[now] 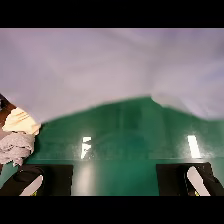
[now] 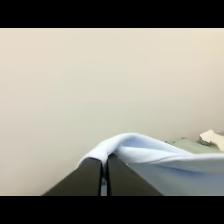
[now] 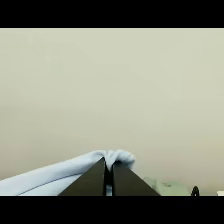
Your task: Fold the shirts.
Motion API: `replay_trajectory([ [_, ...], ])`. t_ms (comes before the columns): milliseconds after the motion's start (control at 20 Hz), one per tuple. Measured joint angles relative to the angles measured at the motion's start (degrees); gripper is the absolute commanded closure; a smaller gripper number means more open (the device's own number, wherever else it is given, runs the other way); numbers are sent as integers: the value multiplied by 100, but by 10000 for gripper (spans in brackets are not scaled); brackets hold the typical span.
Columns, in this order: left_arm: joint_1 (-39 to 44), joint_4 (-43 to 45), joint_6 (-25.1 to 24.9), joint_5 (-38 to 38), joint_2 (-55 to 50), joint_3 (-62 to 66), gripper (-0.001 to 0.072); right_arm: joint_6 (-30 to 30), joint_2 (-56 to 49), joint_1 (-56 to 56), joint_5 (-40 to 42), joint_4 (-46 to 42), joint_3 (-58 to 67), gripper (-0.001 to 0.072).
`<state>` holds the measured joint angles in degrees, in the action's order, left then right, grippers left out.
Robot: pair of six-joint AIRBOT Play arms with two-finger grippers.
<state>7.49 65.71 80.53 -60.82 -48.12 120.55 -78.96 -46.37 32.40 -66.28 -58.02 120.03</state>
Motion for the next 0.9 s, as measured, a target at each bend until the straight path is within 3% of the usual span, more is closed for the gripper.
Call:
replay_trajectory([
  [300,0,551,284,-656,-610,-1812,682,-229,-905,-533,-1128,-24,-850,692],
  [550,0,667,332,-868,-2004,-2922,682,-549,-2312,-1867,-1998,-1158,-1912,692],
  [700,2,730,264,-695,-2898,-3132,682,-647,-3136,-2470,-1733,-1801,-2391,692],
  [900,2,848,-7,225,-3654,-3228,683,-852,-3897,-2771,-678,-2247,-2632,692],
])
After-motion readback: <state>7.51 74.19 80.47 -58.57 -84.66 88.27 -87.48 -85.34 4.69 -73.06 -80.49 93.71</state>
